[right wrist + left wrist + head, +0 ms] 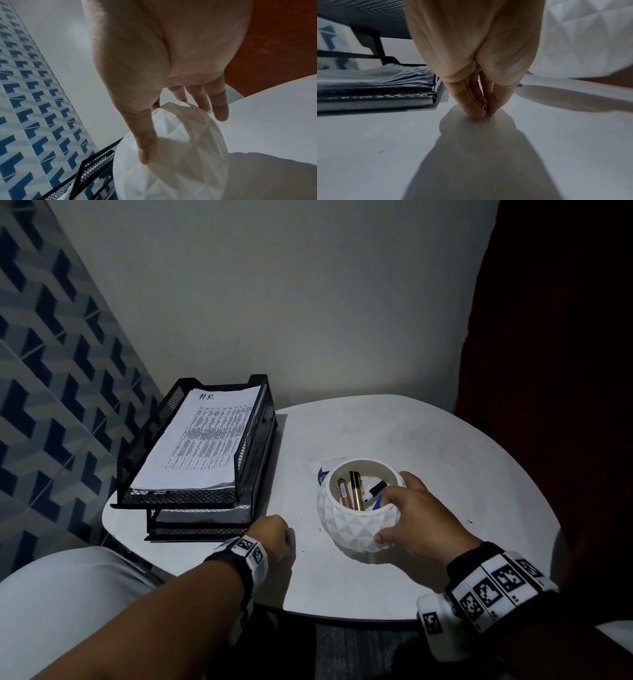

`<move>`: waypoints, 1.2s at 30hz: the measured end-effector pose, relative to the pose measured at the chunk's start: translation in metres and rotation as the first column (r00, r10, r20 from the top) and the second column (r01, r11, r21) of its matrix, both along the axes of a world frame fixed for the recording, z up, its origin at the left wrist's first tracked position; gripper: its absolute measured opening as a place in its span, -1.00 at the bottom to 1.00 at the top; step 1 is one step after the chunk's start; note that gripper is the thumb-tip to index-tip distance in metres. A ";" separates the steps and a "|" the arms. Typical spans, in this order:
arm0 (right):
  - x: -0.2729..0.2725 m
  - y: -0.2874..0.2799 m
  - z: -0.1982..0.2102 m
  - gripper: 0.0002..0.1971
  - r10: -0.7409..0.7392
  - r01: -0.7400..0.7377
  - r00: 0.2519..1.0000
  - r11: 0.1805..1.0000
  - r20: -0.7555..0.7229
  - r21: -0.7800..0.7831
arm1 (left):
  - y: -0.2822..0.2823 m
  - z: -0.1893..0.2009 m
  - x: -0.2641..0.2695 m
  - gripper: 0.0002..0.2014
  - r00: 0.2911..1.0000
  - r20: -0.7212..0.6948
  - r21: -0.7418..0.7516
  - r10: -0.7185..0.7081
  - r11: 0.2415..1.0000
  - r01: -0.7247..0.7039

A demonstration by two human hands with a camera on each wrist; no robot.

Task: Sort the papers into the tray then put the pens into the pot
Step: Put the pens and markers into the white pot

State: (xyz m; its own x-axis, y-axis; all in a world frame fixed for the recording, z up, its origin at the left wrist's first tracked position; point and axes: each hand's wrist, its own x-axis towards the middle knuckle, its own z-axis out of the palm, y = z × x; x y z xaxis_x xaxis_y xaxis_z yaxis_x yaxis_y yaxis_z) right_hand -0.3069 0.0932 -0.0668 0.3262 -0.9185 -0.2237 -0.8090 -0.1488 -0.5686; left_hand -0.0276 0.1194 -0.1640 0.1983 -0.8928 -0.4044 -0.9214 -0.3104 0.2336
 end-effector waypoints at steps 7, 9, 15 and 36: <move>-0.002 0.000 0.004 -0.49 -0.003 0.003 1.000 1.000 -0.014 -0.007 | -0.042 0.087 -0.004 -0.78 0.661 -0.741 -0.198 0.120 0.901 -0.386; 0.000 0.000 0.005 -0.51 0.003 -0.003 1.000 1.000 -0.007 -0.009 | -0.047 0.119 -0.019 -0.89 0.642 -0.767 -0.299 -0.024 0.898 -0.323; 0.007 0.006 0.009 -0.59 0.022 -0.022 0.999 0.999 -0.025 -0.029 | -0.048 0.124 -0.055 -0.91 0.793 -0.556 -0.471 -0.248 0.880 -0.056; -0.003 0.003 0.008 -0.56 -0.011 0.011 1.000 1.000 -0.001 -0.018 | -0.001 -0.009 -0.004 -0.74 0.996 0.060 0.045 -0.064 0.997 0.061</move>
State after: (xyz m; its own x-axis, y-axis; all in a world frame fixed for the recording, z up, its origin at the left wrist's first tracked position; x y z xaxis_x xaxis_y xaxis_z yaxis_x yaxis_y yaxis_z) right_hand -0.3098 0.0959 -0.0583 0.3155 -0.9260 -0.2074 -0.8113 -0.1499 -0.5650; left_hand -0.0316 0.1184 -0.1732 0.1686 -0.8862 -0.4315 -0.9516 -0.2605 0.1632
